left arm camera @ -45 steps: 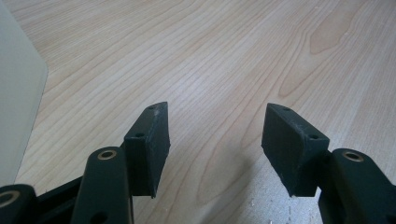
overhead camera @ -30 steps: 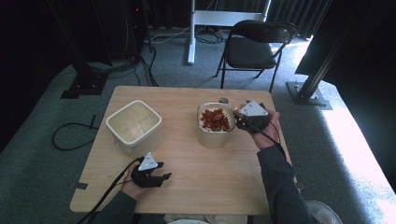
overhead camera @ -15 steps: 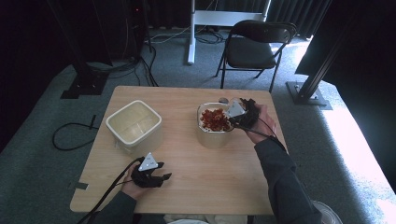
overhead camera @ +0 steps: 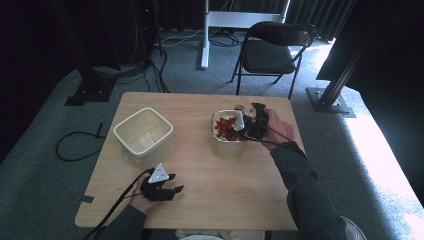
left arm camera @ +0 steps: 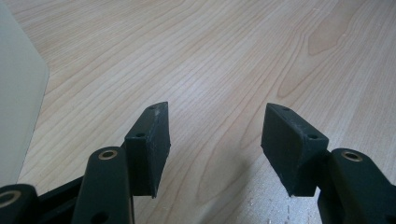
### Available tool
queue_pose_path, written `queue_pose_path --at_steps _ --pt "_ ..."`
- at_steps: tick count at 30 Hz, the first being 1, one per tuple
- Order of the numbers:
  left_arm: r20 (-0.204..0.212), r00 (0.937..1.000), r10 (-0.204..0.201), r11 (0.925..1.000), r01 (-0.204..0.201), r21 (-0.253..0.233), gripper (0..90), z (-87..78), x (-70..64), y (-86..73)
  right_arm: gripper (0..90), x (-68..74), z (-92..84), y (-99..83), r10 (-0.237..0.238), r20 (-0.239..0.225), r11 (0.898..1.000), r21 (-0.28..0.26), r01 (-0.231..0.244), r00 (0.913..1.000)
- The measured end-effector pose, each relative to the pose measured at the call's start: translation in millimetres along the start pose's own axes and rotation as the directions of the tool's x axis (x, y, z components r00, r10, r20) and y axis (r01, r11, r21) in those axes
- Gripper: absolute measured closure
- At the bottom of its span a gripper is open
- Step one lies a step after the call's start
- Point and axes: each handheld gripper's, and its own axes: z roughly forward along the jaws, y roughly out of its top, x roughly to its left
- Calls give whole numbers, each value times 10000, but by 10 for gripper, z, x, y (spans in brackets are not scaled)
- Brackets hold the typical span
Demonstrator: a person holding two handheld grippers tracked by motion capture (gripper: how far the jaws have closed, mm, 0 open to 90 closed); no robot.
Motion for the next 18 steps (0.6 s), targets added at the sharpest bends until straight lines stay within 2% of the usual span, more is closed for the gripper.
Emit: queue_pose_path --at_steps 3,7,18 --pt "4 10000 33 10000 -33 22 427 0 0 0 359 16 1 24 -567 279 9983 162 563 9980" --pt "5 10000 48 10000 -48 45 427 1 1 1 360 22 -2 46 -1211 592 9923 347 1192 9909" --pt "15 10000 41 10000 -42 42 427 5 -3 0 360 27 -13 83 -2063 1087 9779 574 2010 9724"
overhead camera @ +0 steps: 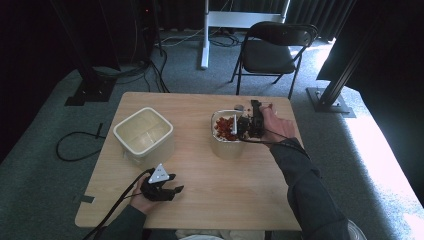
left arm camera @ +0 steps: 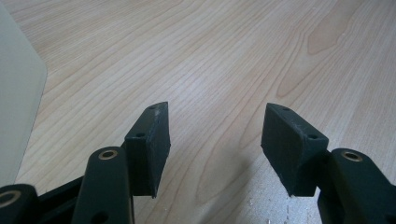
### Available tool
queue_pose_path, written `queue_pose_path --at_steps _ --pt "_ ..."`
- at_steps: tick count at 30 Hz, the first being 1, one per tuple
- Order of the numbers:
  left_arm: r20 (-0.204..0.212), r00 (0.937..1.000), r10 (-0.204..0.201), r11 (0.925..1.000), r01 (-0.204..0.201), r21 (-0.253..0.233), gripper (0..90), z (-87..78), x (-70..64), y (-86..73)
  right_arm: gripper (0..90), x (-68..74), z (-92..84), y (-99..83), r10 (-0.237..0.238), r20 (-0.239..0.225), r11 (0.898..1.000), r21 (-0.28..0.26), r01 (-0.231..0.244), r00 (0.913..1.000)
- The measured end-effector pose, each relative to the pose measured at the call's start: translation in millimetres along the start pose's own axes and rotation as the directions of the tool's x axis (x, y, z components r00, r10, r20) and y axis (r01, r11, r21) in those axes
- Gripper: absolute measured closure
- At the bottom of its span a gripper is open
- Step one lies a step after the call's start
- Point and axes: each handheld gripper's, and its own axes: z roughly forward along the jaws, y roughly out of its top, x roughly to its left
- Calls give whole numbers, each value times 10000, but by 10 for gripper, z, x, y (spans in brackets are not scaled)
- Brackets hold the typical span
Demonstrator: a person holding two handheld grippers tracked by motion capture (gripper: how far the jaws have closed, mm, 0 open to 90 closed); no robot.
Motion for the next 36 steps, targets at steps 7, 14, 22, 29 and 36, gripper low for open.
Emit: queue_pose_path --at_steps 7,14,22,29,36 --pt "26 10000 -7 10000 7 18 427 2 -3 0 359 26 -32 75 -599 192 9982 -59 600 9980" --pt "32 10000 -13 10000 13 4 427 5 -2 1 359 43 -24 78 -1187 403 9929 173 1181 9921" --pt "45 10000 -27 10000 27 -1 427 4 -5 0 359 69 -47 109 -1493 538 9887 167 1487 9873" --pt "22 10000 -38 10000 38 -41 427 -9 -4 -4 359 108 -93 136 -1973 817 9803 70 1974 9769" --pt "39 10000 42 10000 -42 63 427 2 -7 -1 359 112 -130 260 -2348 981 9713 -141 2373 9671"
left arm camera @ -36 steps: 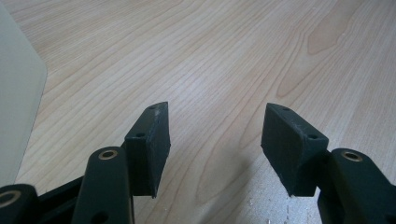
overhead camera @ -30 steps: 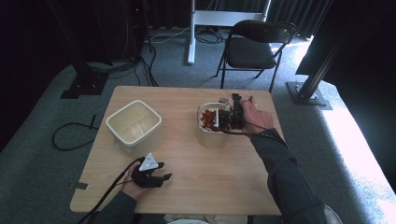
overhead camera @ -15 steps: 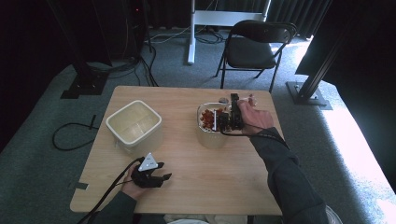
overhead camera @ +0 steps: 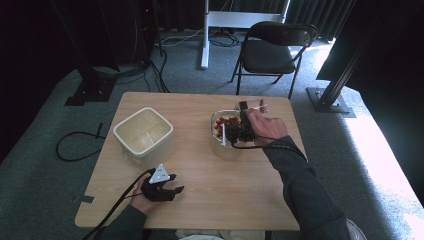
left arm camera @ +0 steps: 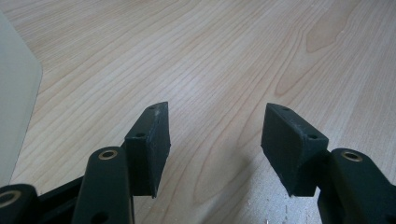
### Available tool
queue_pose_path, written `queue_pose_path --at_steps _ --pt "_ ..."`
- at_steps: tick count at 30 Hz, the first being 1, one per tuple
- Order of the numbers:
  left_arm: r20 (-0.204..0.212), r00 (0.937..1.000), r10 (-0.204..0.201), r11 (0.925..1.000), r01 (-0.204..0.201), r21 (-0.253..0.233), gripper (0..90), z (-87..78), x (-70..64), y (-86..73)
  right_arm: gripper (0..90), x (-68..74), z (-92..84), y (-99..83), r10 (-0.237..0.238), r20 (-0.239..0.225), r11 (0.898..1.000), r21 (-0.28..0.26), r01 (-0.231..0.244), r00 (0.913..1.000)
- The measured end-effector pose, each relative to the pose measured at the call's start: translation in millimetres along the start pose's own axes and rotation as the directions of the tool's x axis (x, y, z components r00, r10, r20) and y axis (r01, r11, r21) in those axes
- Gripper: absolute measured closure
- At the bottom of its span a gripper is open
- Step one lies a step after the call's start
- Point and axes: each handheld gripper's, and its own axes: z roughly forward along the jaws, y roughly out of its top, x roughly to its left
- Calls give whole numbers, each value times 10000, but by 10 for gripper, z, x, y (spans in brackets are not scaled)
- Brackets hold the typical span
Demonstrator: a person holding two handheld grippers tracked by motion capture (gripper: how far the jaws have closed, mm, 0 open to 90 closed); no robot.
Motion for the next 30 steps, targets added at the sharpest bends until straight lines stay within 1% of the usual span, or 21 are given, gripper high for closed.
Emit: queue_pose_path --at_steps 1,2,3,5,6,8,9,10,11,13,16,17,19,20,21,23,25,26,27,30 --pt "-3 10000 -42 10000 42 -54 427 -4 -1 -2 359 -4 -3 1 -17 45 10000 -45 17 10000" --pt "-12 10000 -46 10000 45 -75 427 -12 2 -4 359 -4 2 -13 -29 34 10000 53 29 10000" --pt "-20 10000 -60 9999 60 -113 427 -14 4 -6 359 -3 23 -48 -108 45 9998 172 107 9999" --pt "6 10000 -58 10000 58 -72 427 -10 7 -6 359 13 77 -114 -108 -16 9985 543 109 9999" --pt "0 10000 -28 10000 28 -60 427 -3 5 -3 359 16 90 -120 -171 -20 9978 648 172 9999" --pt "19 10000 -1 10000 1 -18 427 2 2 -2 359 16 85 -100 -176 -35 9978 631 178 9998" --pt "4 10000 19 10000 -19 -3 427 8 -3 0 359 16 65 -58 -219 -6 9988 448 219 9998" --pt "1 10000 2 10000 -2 -13 427 5 -3 -1 359 16 7 36 -344 95 9994 31 344 9994" --pt "-12 10000 -21 10000 21 -21 427 -2 -2 -2 359 6 -5 53 -405 116 9991 -114 406 9991" --pt "-11 10000 -83 9999 83 -94 427 -14 2 -7 358 -5 14 10 -265 78 9996 59 265 9996" --pt "-2 10000 -59 9999 59 -83 427 -6 4 -4 358 12 81 -87 -73 -24 9985 548 74 10000" --pt "16 10000 -10 10000 10 -29 427 0 1 -2 358 16 79 -81 -54 -64 9986 525 58 10000" --pt "20 10000 22 10000 -22 4 427 9 -5 -1 358 36 35 -20 -170 -42 9997 193 171 9998" --pt "16 10000 18 10000 -18 -6 427 8 -6 -2 358 48 12 9 -189 -19 9998 -21 189 9998" --pt "14 10000 -8 10000 8 -20 427 4 -6 -2 358 56 5 19 -153 -87 9998 -123 152 9998" --pt "5 10000 -23 10000 23 -55 427 -9 0 -4 358 66 31 -24 -100 -132 9999 57 101 9999" --pt "11 10000 -45 10000 45 -49 427 -3 2 -4 357 69 88 -94 124 -206 9990 428 -115 9997" --pt "18 10000 -11 10000 11 -24 427 4 2 -2 357 70 91 -92 182 -197 9988 455 -173 9996" --pt "13 10000 8 10000 -8 8 427 13 -1 1 357 71 79 -75 162 -206 9992 364 -155 9997" --pt "25 10000 27 10000 -27 37 427 19 -11 0 357 72 -18 22 -30 -96 9997 -249 28 9999"
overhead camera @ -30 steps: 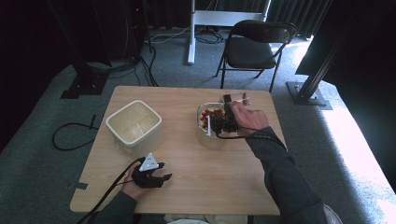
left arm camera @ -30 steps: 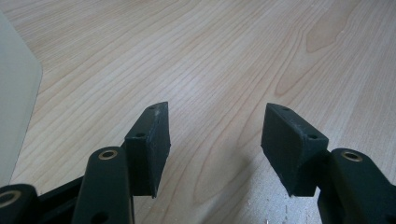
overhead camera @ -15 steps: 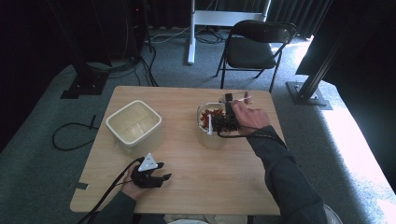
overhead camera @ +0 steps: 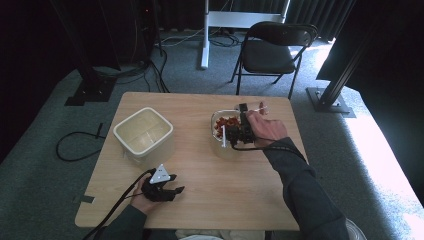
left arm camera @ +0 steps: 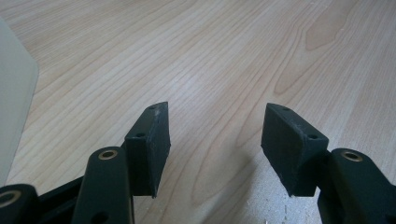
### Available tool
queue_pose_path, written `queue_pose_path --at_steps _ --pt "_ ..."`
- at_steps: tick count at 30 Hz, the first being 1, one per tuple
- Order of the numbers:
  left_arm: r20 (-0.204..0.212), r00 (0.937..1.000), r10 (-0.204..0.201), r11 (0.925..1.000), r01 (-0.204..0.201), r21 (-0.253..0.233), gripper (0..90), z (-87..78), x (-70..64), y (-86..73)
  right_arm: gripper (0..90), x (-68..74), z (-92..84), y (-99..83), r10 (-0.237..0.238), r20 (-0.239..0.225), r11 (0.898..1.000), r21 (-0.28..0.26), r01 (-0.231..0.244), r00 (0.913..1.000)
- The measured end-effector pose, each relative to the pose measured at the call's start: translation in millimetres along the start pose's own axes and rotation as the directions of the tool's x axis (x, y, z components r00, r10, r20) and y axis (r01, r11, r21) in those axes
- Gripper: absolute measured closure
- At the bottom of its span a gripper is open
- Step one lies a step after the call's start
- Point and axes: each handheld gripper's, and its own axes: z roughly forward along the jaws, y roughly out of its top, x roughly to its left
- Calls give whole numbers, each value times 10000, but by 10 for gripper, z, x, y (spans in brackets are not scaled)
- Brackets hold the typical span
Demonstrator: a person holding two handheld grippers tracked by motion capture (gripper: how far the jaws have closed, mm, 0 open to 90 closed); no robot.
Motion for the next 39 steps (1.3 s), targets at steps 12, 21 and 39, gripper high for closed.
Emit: queue_pose_path --at_steps 12,21,39 --pt "-51 10000 16 10000 -16 -13 427 -14 2 -5 357 -59 3 -76 421 -51 9991 108 -420 9991" --pt "-35 10000 45 10000 -45 15 426 -9 -10 -7 357 -49 15 -2 433 -86 9990 -53 -433 9990" --pt "-49 9999 159 9998 -158 121 426 5 -19 -3 356 -38 -30 0 674 -105 9976 -135 -675 9977"
